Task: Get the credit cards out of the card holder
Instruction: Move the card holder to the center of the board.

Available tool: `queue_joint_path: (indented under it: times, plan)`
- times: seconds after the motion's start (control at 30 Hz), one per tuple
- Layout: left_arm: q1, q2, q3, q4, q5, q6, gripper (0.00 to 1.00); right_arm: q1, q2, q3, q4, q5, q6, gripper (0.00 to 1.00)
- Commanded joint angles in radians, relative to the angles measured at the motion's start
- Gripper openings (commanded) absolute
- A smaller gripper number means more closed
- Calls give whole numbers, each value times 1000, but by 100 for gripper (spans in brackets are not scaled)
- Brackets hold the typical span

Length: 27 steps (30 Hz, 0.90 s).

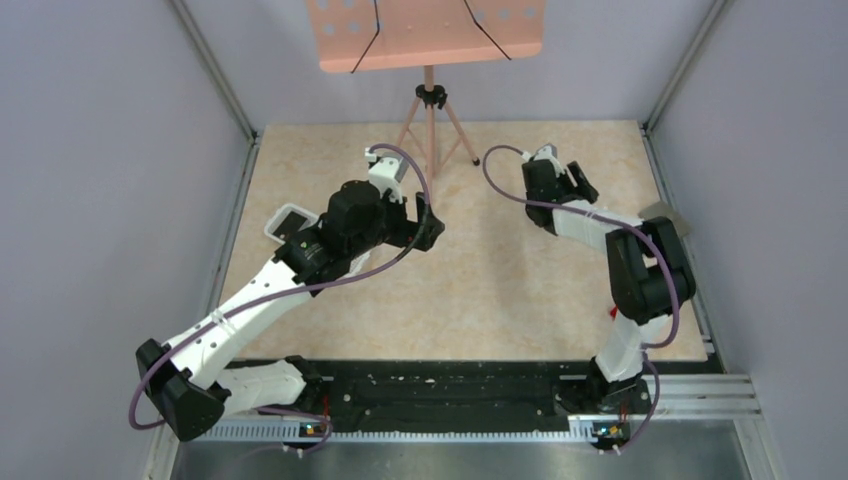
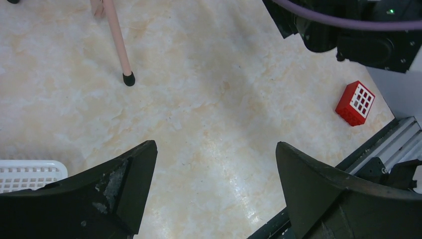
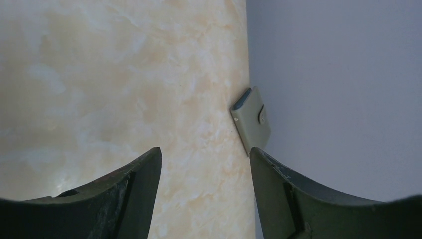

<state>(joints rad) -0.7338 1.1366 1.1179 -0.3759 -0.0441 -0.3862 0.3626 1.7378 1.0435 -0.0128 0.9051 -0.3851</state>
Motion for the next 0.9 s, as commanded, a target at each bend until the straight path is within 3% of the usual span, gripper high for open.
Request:
queue_joint_path:
  times: [0.0, 0.37, 0.87]
  plan:
    - [2, -30, 10, 32, 39, -20, 94, -94, 74, 127, -83, 67, 8, 65]
    - [1, -52, -3, 40, 36, -18, 94, -295, 237, 238, -177, -16, 66, 64]
    - [1, 2, -9, 49, 39, -31, 94, -449, 425, 362, -242, -175, 98, 64]
